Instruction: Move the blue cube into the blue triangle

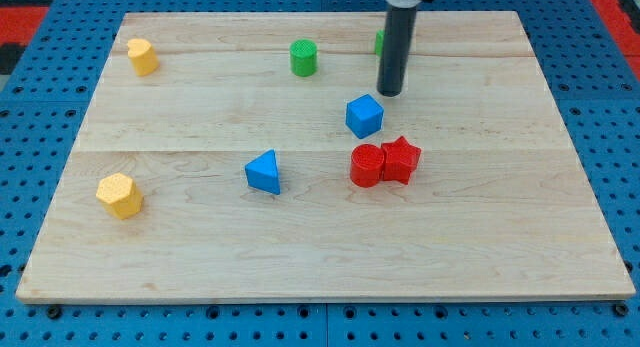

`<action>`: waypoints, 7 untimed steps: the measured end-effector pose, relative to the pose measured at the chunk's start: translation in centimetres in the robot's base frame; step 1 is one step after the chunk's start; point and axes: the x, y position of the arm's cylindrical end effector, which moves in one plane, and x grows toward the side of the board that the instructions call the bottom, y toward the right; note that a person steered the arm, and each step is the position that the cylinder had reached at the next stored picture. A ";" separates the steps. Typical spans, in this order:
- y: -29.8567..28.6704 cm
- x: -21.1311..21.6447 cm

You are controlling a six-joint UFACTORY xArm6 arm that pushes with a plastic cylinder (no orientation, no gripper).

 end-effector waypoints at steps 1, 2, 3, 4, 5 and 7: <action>0.4 4.5; -3.1 4.2; -5.9 3.7; -9.2 2.9; -11.2 6.1; -11.9 0.2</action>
